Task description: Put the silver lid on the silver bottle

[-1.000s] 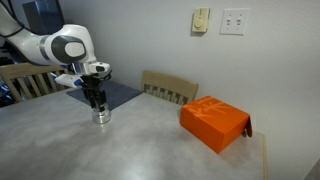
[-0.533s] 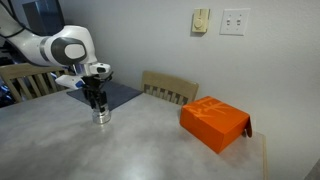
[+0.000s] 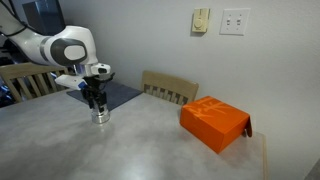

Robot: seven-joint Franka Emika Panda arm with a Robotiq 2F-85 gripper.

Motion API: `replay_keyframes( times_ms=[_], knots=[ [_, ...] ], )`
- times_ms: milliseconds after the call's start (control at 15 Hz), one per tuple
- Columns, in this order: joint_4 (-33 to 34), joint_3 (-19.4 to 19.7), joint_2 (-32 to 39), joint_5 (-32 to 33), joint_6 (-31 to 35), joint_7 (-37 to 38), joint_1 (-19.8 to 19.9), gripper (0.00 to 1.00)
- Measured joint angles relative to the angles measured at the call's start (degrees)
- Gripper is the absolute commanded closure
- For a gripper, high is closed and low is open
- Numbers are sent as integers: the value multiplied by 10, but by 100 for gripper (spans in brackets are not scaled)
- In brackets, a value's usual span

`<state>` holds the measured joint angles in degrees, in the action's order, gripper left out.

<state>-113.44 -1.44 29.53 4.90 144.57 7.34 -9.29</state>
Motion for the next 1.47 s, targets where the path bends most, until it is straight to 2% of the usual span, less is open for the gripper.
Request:
replay_keyframes(
  times_ms=[467, 1467],
  knots=[
    [3, -13, 0, -3, 0, -23, 2, 57],
    [1, -11, 3, -5, 0, -23, 10, 57]
  ],
)
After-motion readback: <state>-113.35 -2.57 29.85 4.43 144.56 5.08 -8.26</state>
